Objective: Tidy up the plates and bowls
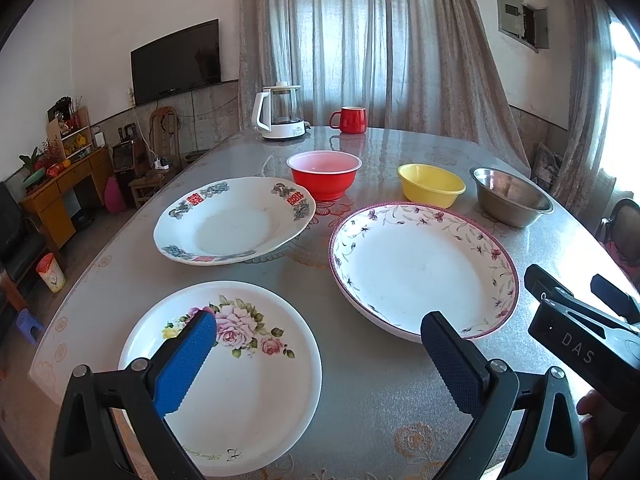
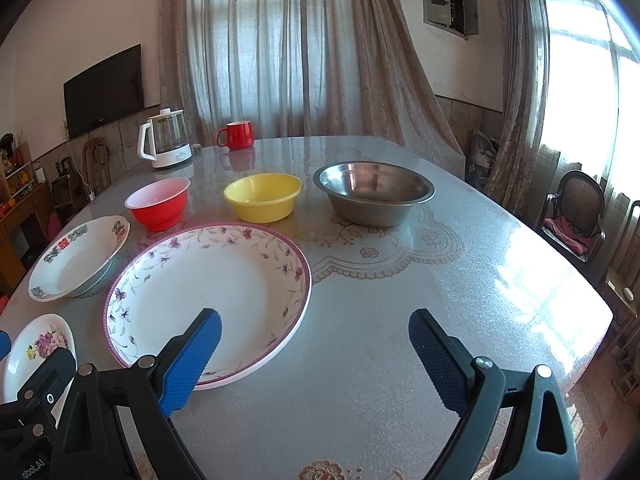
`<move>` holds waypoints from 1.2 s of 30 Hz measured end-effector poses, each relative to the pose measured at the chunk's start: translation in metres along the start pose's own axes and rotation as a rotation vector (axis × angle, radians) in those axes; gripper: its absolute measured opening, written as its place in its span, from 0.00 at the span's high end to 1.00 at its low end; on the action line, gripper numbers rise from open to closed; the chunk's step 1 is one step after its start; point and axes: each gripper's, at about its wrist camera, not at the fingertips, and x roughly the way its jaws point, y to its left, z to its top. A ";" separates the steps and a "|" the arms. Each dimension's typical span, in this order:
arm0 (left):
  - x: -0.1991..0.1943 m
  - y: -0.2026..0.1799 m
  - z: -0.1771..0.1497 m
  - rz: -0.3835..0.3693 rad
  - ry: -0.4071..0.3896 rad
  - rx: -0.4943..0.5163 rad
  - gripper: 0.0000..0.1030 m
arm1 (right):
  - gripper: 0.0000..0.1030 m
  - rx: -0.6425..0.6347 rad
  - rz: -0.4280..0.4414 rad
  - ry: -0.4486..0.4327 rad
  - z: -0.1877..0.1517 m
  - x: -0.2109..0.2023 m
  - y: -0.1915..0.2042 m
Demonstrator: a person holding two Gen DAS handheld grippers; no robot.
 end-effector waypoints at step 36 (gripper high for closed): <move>0.024 -0.008 0.015 -0.169 0.095 0.010 0.00 | 0.07 0.036 0.131 0.056 0.004 0.023 -0.018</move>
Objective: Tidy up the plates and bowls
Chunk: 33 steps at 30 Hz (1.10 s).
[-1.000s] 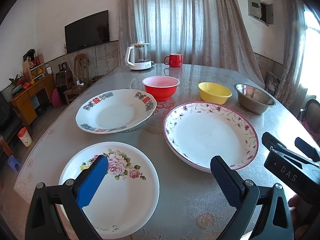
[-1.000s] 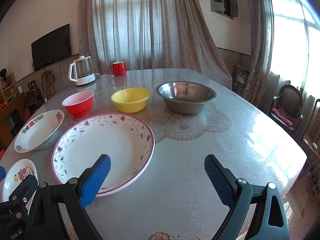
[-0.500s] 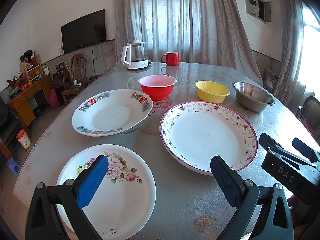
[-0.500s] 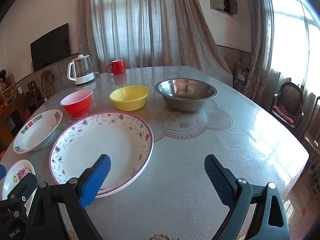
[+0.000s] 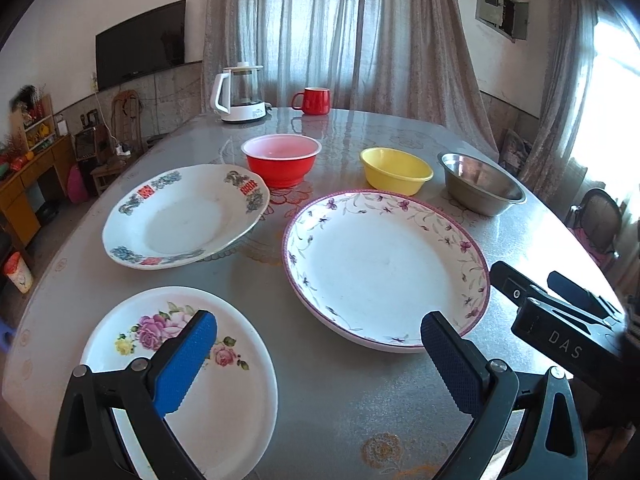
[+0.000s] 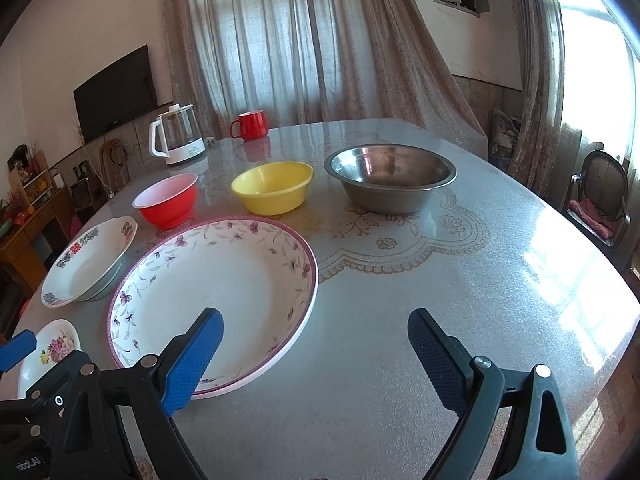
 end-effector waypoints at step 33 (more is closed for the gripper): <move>0.125 0.018 0.114 -0.228 0.220 0.178 0.34 | 0.68 0.055 0.188 0.243 0.015 0.072 -0.021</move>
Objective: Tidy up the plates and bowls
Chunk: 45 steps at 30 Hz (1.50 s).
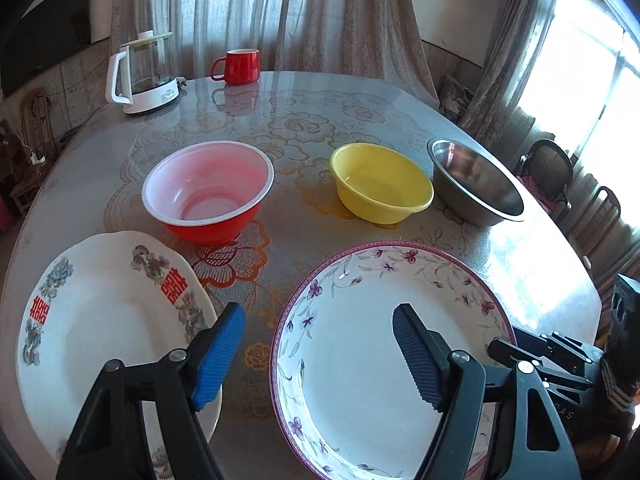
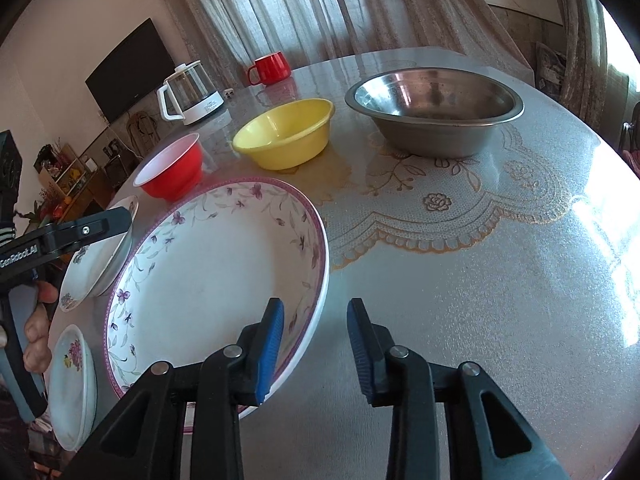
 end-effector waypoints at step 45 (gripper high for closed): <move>0.000 -0.046 -0.041 0.061 0.075 0.116 0.59 | 0.85 -0.020 -0.039 0.055 0.004 -0.002 -0.016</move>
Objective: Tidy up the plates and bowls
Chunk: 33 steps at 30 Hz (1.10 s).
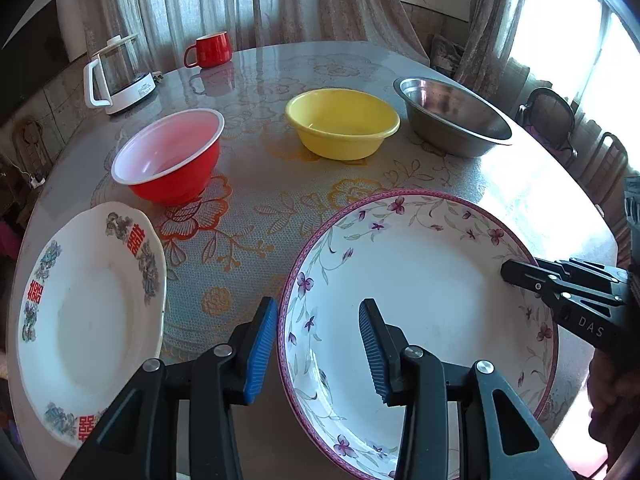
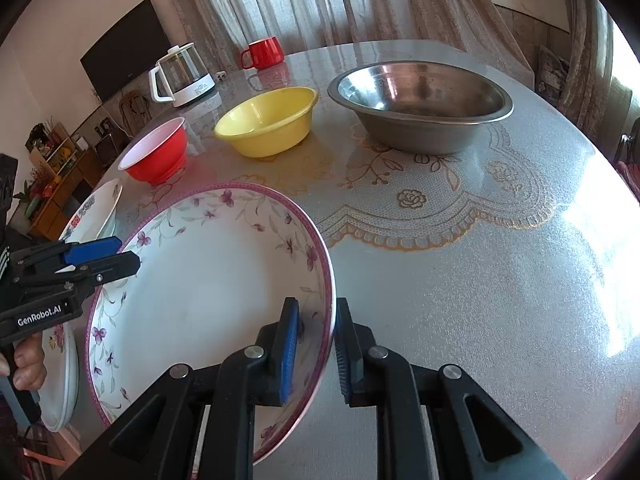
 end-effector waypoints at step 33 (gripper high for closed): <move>-0.013 -0.013 -0.034 0.064 -0.029 -0.171 0.61 | 0.82 0.003 -0.094 -0.019 -0.005 -0.005 0.000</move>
